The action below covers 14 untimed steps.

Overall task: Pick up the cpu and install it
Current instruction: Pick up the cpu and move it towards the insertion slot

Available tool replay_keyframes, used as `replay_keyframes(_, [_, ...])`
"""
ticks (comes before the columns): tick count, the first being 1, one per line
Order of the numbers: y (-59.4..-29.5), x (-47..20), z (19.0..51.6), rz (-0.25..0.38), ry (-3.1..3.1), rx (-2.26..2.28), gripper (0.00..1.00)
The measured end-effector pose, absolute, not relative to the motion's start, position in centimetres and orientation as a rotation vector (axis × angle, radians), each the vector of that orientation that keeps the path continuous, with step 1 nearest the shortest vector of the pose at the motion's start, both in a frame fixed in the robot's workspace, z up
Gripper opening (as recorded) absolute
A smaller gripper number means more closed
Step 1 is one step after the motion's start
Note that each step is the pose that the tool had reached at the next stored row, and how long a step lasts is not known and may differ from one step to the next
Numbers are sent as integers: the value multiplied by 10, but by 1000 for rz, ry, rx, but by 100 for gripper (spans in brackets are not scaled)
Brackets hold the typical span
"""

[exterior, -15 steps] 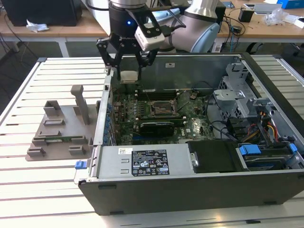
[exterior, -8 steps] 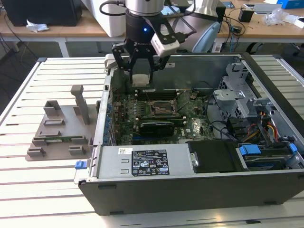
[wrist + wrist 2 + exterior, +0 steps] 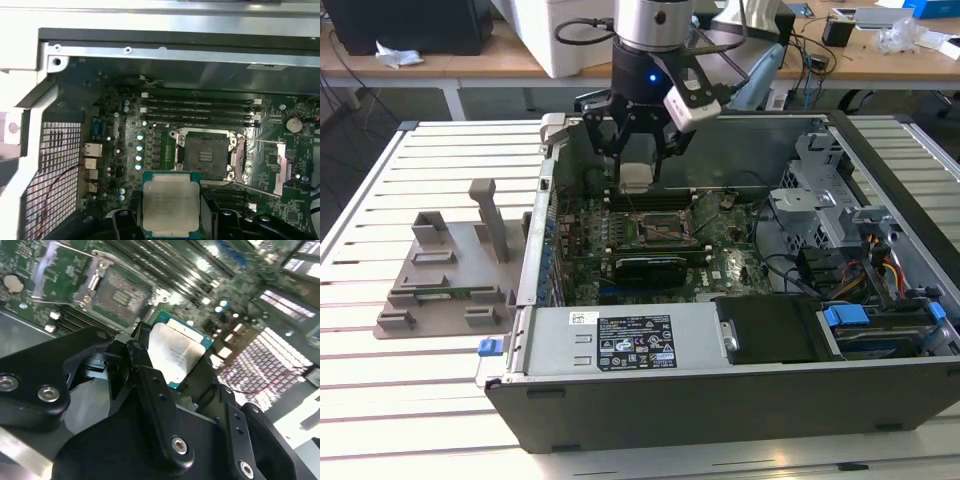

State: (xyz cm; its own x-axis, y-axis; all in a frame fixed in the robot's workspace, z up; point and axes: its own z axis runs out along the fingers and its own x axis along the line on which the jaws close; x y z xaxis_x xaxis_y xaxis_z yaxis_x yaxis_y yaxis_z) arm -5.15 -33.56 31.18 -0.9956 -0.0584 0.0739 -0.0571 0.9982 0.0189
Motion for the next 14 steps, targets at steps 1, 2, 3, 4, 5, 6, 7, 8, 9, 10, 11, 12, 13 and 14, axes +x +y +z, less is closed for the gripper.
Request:
replay_keyframes(1, [-333, -47, 309, -25, -3065, 89, 55])
replay_keyframes(2, [-332, -44, 307, -26, -3064, 89, 55])
replay_keyframes(3, [-331, -40, 306, -26, -3064, 89, 55])
replay_keyframes(4, [-326, -31, 300, -26, -3062, 89, 55])
replay_keyframes(5, [-324, -25, 297, -26, -3061, 89, 55])
replay_keyframes(6, [-323, -22, 295, -26, -3061, 88, 55])
replay_keyframes(7, [-322, -18, 293, -26, -3060, 89, 55])
replay_keyframes(8, [-320, -15, 290, -26, -3060, 89, 55])
replay_keyframes(9, [-320, -12, 288, -25, -3059, 89, 55])
replay_keyframes(10, [-319, -10, 287, -11, -3059, 88, 55])
replay_keyframes(11, [-318, -10, 287, 5, -3059, 87, 55])
replay_keyframes(12, [-317, -9, 286, 21, -3058, 86, 55])
replay_keyframes(13, [-315, -9, 285, 33, -3058, 86, 55])
replay_keyframes(14, [-314, -8, 283, 34, -3058, 86, 55])
